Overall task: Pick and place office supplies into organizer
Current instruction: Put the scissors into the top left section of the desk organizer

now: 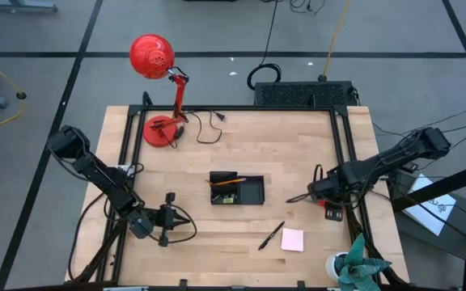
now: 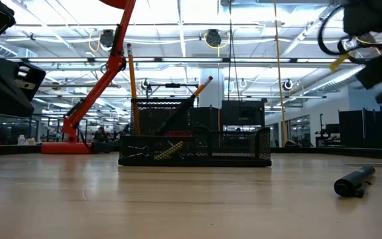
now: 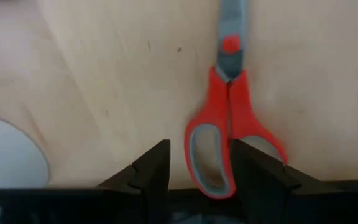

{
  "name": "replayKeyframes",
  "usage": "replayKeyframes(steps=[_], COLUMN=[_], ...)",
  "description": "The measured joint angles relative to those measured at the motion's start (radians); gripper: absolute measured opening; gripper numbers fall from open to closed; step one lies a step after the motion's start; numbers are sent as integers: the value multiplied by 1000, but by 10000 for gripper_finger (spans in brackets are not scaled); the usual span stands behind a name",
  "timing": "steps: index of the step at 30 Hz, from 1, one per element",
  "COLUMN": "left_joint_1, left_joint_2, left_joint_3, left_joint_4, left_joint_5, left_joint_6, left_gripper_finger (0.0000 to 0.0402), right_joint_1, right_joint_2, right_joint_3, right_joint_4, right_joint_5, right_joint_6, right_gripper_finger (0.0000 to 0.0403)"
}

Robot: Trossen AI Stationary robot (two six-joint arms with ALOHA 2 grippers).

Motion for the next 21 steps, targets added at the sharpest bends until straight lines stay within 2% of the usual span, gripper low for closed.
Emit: replayKeyframes(steps=[8, 21], left_joint_1=[0, 0], left_joint_2=[0, 0], left_joint_3=[0, 0], left_joint_4=[0, 7], left_joint_5=[0, 0], left_joint_6=[-1, -3], left_gripper_finger=[6, 6], right_joint_1=[55, 99], right_joint_2=[5, 68], right_joint_3=[-110, -199], right_joint_4=[89, 145], right_joint_5=[3, 23], right_joint_6=[122, 152], right_gripper_finger=[145, 96])
